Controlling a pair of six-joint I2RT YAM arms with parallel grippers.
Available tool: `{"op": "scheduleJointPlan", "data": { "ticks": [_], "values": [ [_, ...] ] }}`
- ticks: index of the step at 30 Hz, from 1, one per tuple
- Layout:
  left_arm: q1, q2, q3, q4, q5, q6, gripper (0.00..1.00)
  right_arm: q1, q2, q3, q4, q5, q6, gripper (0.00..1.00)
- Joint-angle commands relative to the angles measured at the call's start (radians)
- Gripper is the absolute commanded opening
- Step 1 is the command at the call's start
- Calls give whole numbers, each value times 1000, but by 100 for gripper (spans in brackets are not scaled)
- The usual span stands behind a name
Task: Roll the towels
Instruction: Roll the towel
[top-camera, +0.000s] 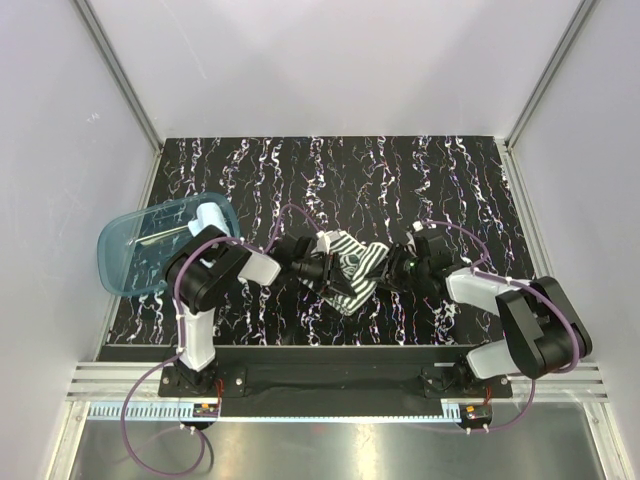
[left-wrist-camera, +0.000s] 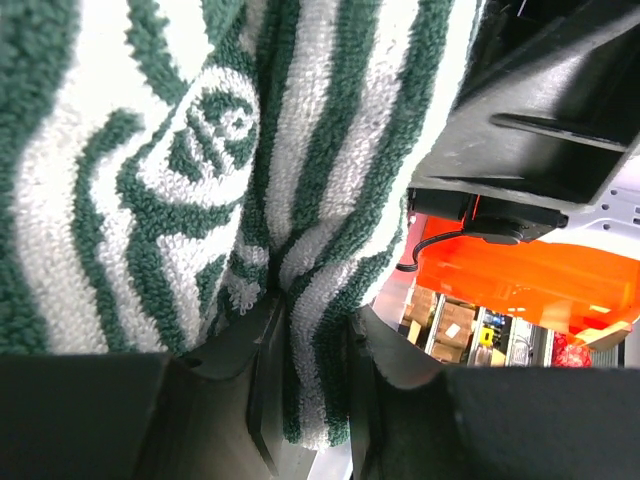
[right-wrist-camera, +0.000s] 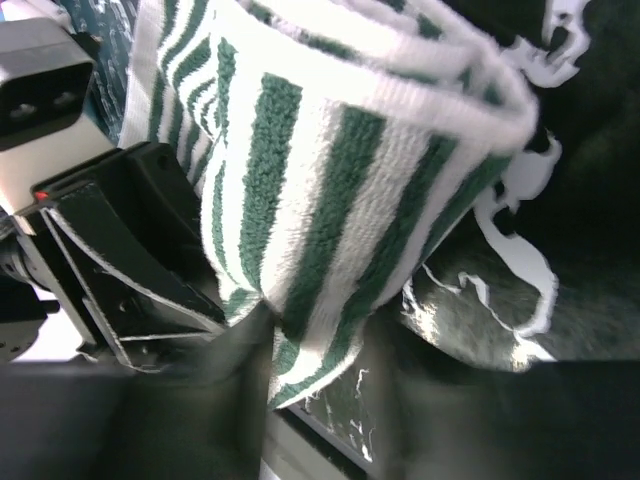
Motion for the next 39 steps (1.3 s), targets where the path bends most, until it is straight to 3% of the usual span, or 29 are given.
{"op": "scheduleJointPlan", "data": {
  "ticks": [1,4,5,6,9,11,15,20,27,32,39],
  "values": [
    [5,52,-20,-128,-64,44,23,10,33,-16,117,21,15,32],
    [5,27,-17,-175,-86,71,32,13,38,-9,105,20,11,23],
    [4,8,-14,-197,-109,84,37,15,33,-2,80,24,0,20],
    [4,-5,-9,-223,-126,101,49,16,32,1,62,28,-5,19],
    [4,-71,8,-332,-199,162,66,18,18,24,-18,40,-29,16],
    [4,-127,31,-428,-263,211,69,18,3,41,-88,59,-47,15],
    [-6,-239,78,-599,-406,292,72,21,-25,64,-200,80,-71,13],
    [-73,-422,172,-797,-685,404,73,29,-69,113,-327,116,-86,12],
    [-335,-551,290,-889,-1038,582,75,44,-74,214,-489,143,-98,12],
    [-565,-490,353,-897,-1230,719,75,52,-40,262,-538,149,-107,12],
    [-676,-339,394,-894,-1324,721,74,58,-23,271,-547,142,-94,12]
  ]
}}
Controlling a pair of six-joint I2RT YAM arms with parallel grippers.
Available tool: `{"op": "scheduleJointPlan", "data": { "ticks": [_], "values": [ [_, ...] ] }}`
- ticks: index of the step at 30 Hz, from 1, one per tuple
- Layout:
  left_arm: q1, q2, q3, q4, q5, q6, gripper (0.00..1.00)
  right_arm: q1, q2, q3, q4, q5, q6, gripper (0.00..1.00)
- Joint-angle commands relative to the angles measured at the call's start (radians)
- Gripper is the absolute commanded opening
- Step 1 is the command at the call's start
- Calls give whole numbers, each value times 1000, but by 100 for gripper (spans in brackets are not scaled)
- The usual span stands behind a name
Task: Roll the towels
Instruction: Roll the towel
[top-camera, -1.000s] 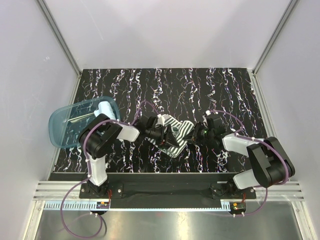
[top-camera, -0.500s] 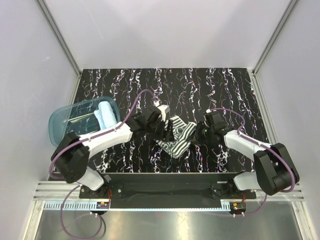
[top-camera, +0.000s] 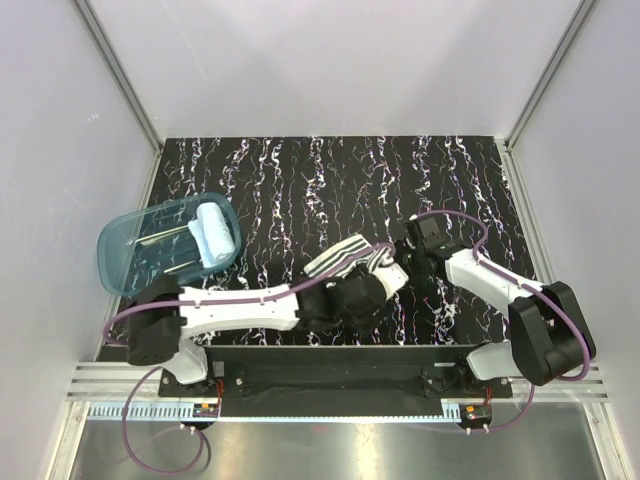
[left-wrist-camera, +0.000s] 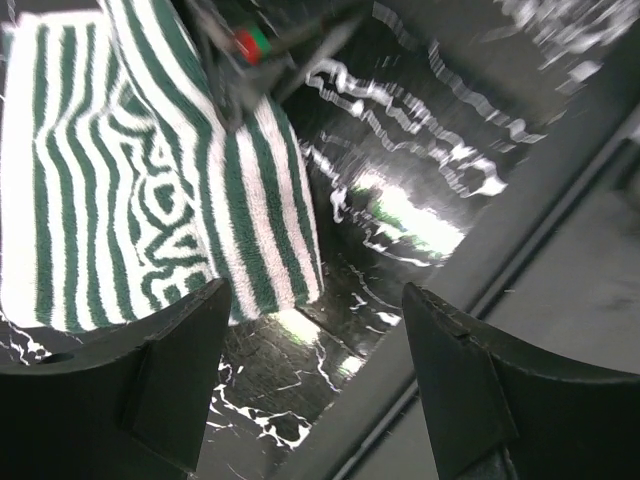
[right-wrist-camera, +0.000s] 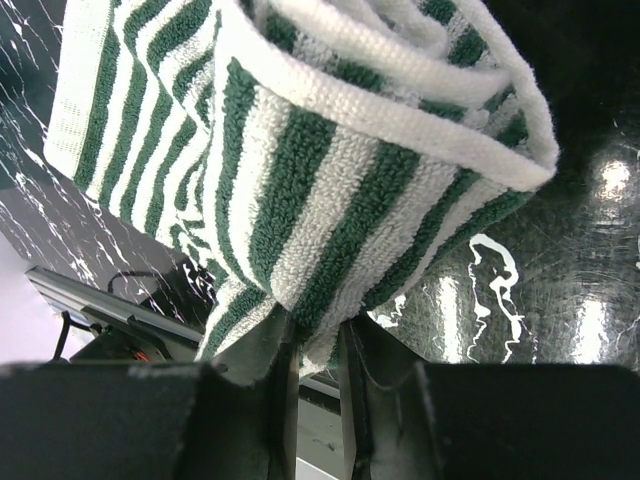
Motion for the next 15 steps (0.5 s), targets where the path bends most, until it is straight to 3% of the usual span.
{"op": "scheduleJointPlan", "data": {
  "ticks": [1,15],
  "values": [
    [-19,71,44,-4,-119,34,74,13,7,33,-36,12,-3,12],
    [-19,263,36,13,-108,-17,73,14,-11,27,-56,-2,-2,11]
  ]
}}
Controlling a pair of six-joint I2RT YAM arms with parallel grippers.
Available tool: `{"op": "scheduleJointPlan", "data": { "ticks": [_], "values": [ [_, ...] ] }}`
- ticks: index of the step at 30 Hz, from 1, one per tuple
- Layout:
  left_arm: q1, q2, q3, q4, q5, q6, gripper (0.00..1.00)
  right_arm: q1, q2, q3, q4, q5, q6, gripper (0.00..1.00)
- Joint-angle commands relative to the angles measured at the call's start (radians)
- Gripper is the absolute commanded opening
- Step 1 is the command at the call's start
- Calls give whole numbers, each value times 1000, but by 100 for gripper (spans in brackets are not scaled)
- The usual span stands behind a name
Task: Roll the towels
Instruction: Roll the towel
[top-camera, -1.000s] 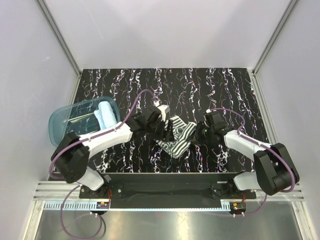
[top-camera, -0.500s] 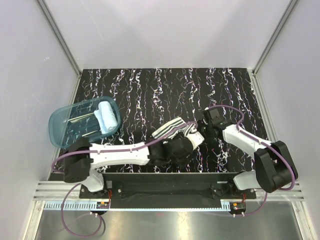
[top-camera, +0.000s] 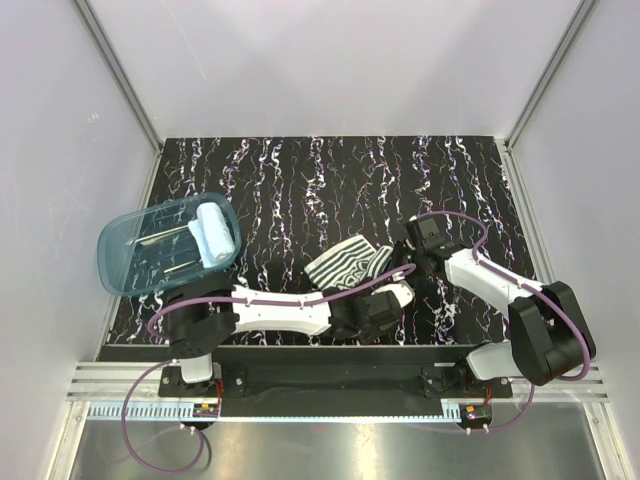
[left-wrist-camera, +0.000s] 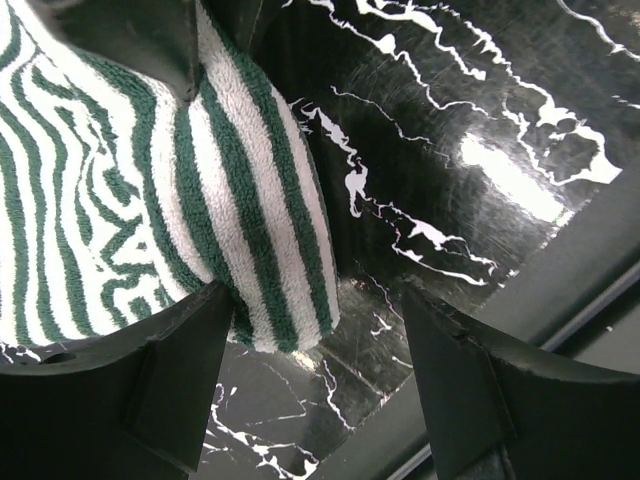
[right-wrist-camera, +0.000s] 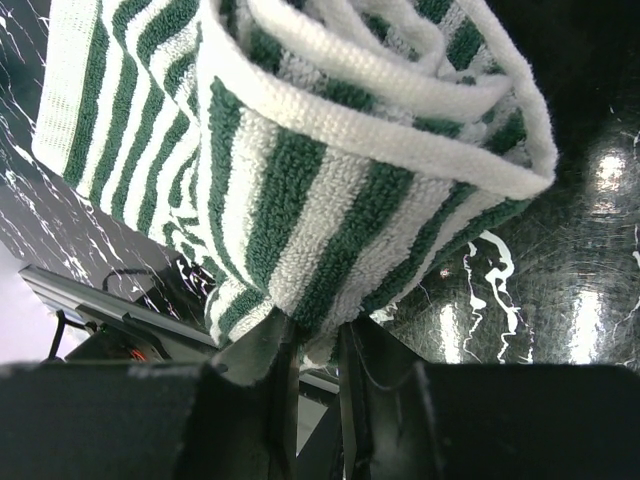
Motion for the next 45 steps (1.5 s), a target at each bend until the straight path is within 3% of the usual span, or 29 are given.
{"op": "scheduleJointPlan", "data": {
  "ticks": [1,10,17,22,26,27,30,37,45],
  "values": [
    [19,27,-9,51,-7,-34,73,8,-15,25,-36,-8,-3,11],
    [94,27,-75,118,17,-43,71,10,-20,40,-77,-18,-20,13],
    [149,32,-120,170,80,-32,30,8,-3,40,-85,-32,-29,14],
    [169,26,-108,161,150,-16,21,8,18,69,-108,-18,-52,17],
    [229,1,-95,141,293,-46,20,7,30,132,-177,32,-94,46],
    [240,-6,-101,146,316,-54,20,10,32,152,-200,51,-101,62],
    [270,-29,-98,132,385,-69,21,8,29,209,-269,123,-123,74],
    [325,-11,-92,108,509,-89,20,-48,-17,328,-398,265,-132,84],
    [398,-20,-121,149,667,-135,20,-116,-107,352,-387,241,-143,85]
  ]
}}
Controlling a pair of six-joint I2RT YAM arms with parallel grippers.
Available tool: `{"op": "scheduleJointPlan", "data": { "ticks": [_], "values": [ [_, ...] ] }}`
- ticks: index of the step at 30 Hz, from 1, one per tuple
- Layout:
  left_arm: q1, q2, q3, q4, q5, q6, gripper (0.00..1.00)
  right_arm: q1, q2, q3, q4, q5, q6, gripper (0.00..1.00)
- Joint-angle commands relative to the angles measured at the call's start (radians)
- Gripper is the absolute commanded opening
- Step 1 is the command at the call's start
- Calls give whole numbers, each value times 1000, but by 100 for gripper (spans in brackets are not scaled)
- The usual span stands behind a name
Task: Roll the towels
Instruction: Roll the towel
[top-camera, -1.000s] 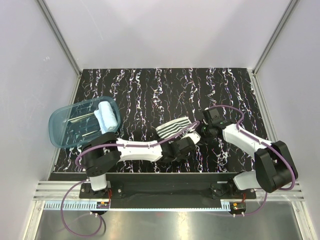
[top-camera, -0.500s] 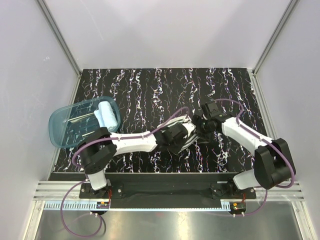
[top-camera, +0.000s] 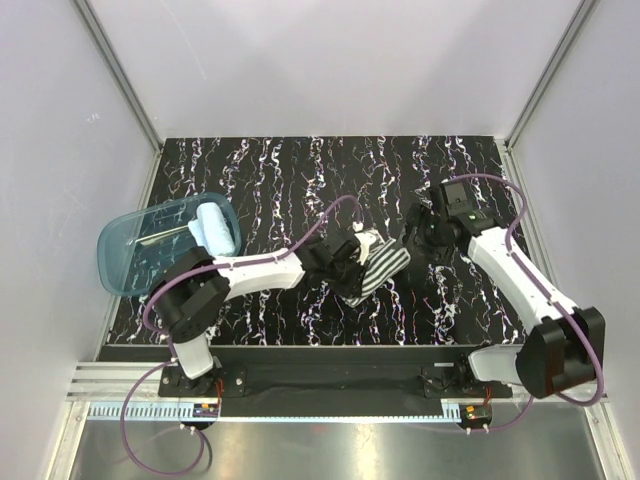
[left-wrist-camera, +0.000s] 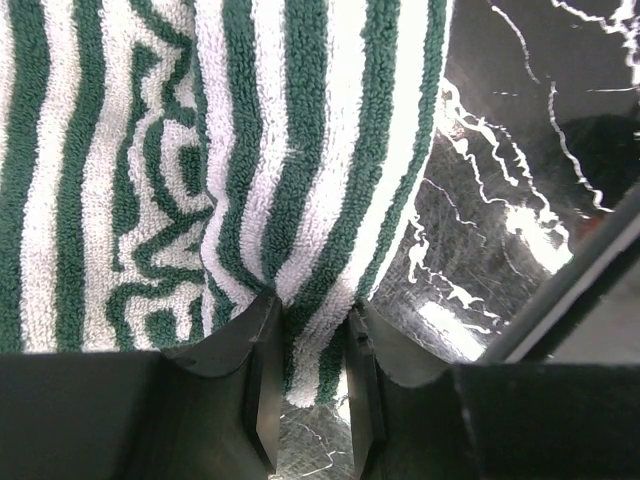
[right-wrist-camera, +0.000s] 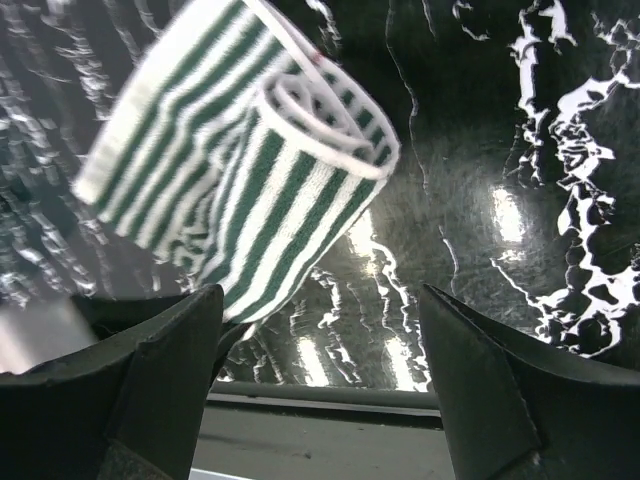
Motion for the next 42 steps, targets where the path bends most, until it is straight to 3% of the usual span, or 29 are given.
{"op": "scheduleJointPlan", "data": {
  "ticks": [1,7,12,21,27,32,36,39,40,42],
  "values": [
    [47,16,-31,-30,199,-46,20,-2,-68,6,51,-83,-23,84],
    [156,103,19,-6,451,-98,21,-4,-148,-160,285,-393,14,81],
    [260,203,36,53,630,-228,25,-4,-163,-257,389,-454,54,80],
    [351,356,55,154,807,-367,34,-2,-91,-344,568,-432,94,80],
    [388,416,73,171,836,-398,46,-4,40,-370,655,-367,103,78],
    [395,437,84,204,864,-431,49,1,128,-378,724,-340,102,76],
    [395,445,99,187,868,-424,50,8,183,-378,796,-339,112,69],
    [395,448,99,187,868,-424,50,11,225,-381,848,-345,128,57],
    [395,450,98,185,867,-424,50,13,228,-381,853,-346,131,38],
    [395,448,96,179,856,-424,50,16,235,-378,844,-334,137,18]
  ]
}}
